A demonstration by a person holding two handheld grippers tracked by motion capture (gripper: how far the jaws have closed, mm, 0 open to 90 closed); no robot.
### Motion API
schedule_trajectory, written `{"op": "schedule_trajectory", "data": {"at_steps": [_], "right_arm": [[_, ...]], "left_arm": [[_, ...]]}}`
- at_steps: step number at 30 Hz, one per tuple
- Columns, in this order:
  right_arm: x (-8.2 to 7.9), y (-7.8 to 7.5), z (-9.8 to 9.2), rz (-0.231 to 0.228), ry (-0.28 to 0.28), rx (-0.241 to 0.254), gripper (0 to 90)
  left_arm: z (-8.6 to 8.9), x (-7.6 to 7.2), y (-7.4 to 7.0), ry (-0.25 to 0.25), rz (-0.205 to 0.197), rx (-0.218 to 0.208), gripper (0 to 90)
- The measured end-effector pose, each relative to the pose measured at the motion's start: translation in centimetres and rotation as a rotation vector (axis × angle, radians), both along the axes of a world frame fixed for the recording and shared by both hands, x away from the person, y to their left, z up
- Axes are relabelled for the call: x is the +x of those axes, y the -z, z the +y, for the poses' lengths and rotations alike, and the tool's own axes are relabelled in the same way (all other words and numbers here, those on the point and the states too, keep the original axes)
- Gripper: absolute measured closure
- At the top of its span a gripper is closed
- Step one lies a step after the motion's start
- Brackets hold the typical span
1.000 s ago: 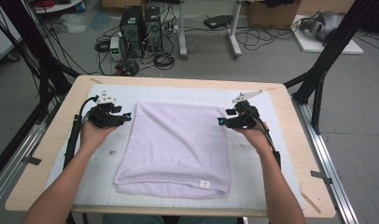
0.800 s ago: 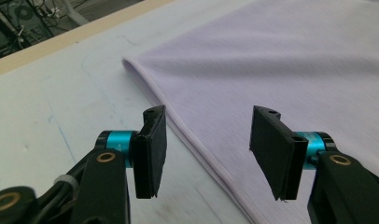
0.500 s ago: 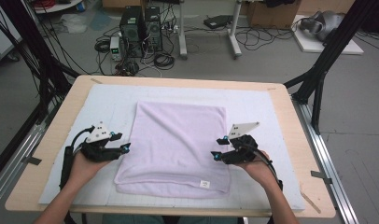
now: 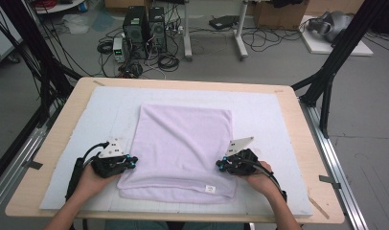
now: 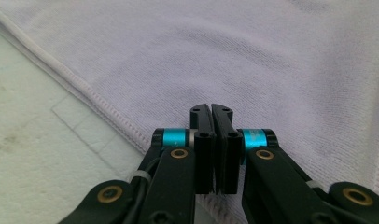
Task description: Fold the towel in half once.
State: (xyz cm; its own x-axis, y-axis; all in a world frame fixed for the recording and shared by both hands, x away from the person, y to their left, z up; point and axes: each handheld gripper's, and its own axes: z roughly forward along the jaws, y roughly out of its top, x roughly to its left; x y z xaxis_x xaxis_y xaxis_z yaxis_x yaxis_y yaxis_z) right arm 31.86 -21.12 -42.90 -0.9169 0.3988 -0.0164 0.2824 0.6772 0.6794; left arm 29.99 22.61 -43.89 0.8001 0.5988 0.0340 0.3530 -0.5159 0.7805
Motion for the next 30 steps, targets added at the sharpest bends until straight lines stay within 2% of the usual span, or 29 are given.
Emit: {"op": "schedule_trajectory", "data": {"at_steps": [5,8,11,13,15,16,17,18,23,27,30], "right_arm": [[0.3,-1.3,-0.8,-0.036,0.051,0.036,87.4],[1.0,-1.5,-0.8,-0.059,0.079,0.013,87.4],[2.0,-1.0,-0.9,-0.046,0.116,0.022,87.3],[2.7,-0.2,-0.8,-0.037,0.134,-0.013,86.9],[3.2,0.6,-0.6,-0.010,0.142,-0.031,85.5],[3.4,0.6,-0.7,-0.006,0.148,-0.010,82.4],[3.3,0.5,-0.8,-0.019,0.149,-0.011,80.4],[3.2,0.3,-0.8,-0.028,0.153,-0.004,76.9],[1.8,-1.5,-1.3,-0.066,0.137,0.071,72.7],[-0.4,-2.9,-0.9,-0.081,0.065,0.102,67.9],[-1.9,-3.2,-0.7,-0.067,0.017,0.135,64.3]], "left_arm": [[0.3,0.4,-1.1,-0.036,-0.042,-0.047,87.7],[0.0,1.0,-1.0,-0.069,-0.050,-0.046,87.8],[-0.1,1.8,-0.3,-0.094,-0.027,-0.017,87.3],[-0.3,2.2,0.2,-0.108,-0.016,0.007,85.6],[-0.3,2.3,0.3,-0.126,-0.023,0.011,79.3],[-0.2,2.3,0.2,-0.133,-0.019,0.003,75.5],[-0.1,2.2,0.1,-0.139,-0.017,-0.004,72.4],[0.1,2.1,-0.1,-0.138,-0.020,-0.006,69.6],[0.9,0.6,-2.0,-0.131,-0.079,-0.048,63.6],[1.2,-0.9,-3.2,-0.101,-0.110,-0.071,61.5],[1.5,-2.0,-3.7,-0.066,-0.109,-0.127,60.1]]}}
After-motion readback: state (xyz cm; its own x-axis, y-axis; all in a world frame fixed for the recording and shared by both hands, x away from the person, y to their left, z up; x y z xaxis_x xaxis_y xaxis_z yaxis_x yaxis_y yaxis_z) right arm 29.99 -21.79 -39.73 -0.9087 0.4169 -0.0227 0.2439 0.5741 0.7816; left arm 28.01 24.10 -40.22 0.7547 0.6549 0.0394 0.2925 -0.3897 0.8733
